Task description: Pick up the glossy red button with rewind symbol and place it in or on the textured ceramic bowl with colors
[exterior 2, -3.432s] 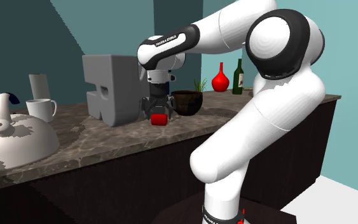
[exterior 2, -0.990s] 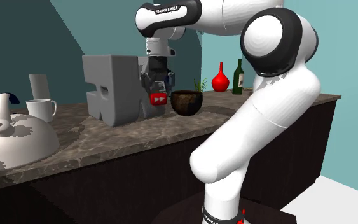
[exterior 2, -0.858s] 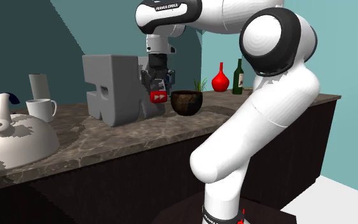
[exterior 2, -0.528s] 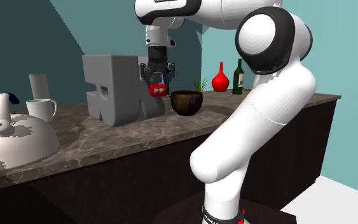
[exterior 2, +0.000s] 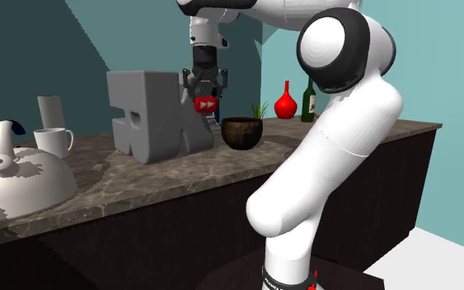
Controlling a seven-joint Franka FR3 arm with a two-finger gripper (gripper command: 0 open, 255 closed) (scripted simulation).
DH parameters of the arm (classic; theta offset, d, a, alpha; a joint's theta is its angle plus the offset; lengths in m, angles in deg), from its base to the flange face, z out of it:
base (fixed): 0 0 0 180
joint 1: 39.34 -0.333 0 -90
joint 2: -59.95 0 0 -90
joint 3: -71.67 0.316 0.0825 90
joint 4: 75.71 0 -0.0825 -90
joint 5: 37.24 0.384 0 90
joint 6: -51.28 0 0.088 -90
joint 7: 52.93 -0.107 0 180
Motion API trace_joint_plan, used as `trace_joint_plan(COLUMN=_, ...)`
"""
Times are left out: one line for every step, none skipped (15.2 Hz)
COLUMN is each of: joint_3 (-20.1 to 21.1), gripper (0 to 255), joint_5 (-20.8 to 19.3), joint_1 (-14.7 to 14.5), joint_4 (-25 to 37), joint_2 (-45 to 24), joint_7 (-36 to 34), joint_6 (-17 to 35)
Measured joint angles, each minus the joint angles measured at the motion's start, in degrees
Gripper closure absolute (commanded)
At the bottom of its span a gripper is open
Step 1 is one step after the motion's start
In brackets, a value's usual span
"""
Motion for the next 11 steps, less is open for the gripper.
trace_joint_plan(joint_3=-0.9, gripper=255, joint_5=-0.5, joint_1=0.3, joint_4=0.7, joint_2=-0.5, joint_7=1.2, joint_6=-0.2)
trace_joint_plan(joint_3=-1.8, gripper=255, joint_5=-0.9, joint_1=0.5, joint_4=0.9, joint_2=-0.9, joint_7=2.3, joint_6=0.0)
trace_joint_plan(joint_3=-3.0, gripper=255, joint_5=-1.4, joint_1=0.8, joint_4=1.8, joint_2=-1.6, joint_7=3.9, joint_6=-0.2)
trace_joint_plan(joint_3=-3.8, gripper=255, joint_5=-1.5, joint_1=1.0, joint_4=3.0, joint_2=-2.6, joint_7=5.1, joint_6=-0.1)
trace_joint_plan(joint_3=-4.8, gripper=255, joint_5=-1.9, joint_1=1.3, joint_4=3.7, joint_2=-3.5, joint_7=6.5, joint_6=0.1)
trace_joint_plan(joint_3=-5.9, gripper=255, joint_5=-2.3, joint_1=1.6, joint_4=4.6, joint_2=-4.4, joint_7=7.9, joint_6=-0.1)
trace_joint_plan(joint_3=-7.1, gripper=255, joint_5=-2.7, joint_1=2.0, joint_4=6.1, joint_2=-5.7, joint_7=9.5, joint_6=-0.1)
trace_joint_plan(joint_3=-8.2, gripper=255, joint_5=-3.1, joint_1=2.3, joint_4=6.4, joint_2=-6.3, joint_7=11.0, joint_6=0.3)
trace_joint_plan(joint_3=-9.5, gripper=255, joint_5=-3.5, joint_1=2.8, joint_4=6.7, joint_2=-7.0, joint_7=12.7, joint_6=0.6)
trace_joint_plan(joint_3=-10.4, gripper=255, joint_5=-3.6, joint_1=3.0, joint_4=8.1, joint_2=-8.3, joint_7=13.9, joint_6=0.6)
trace_joint_plan(joint_3=-11.4, gripper=255, joint_5=-3.8, joint_1=3.3, joint_4=8.8, joint_2=-9.3, joint_7=15.2, joint_6=0.9)
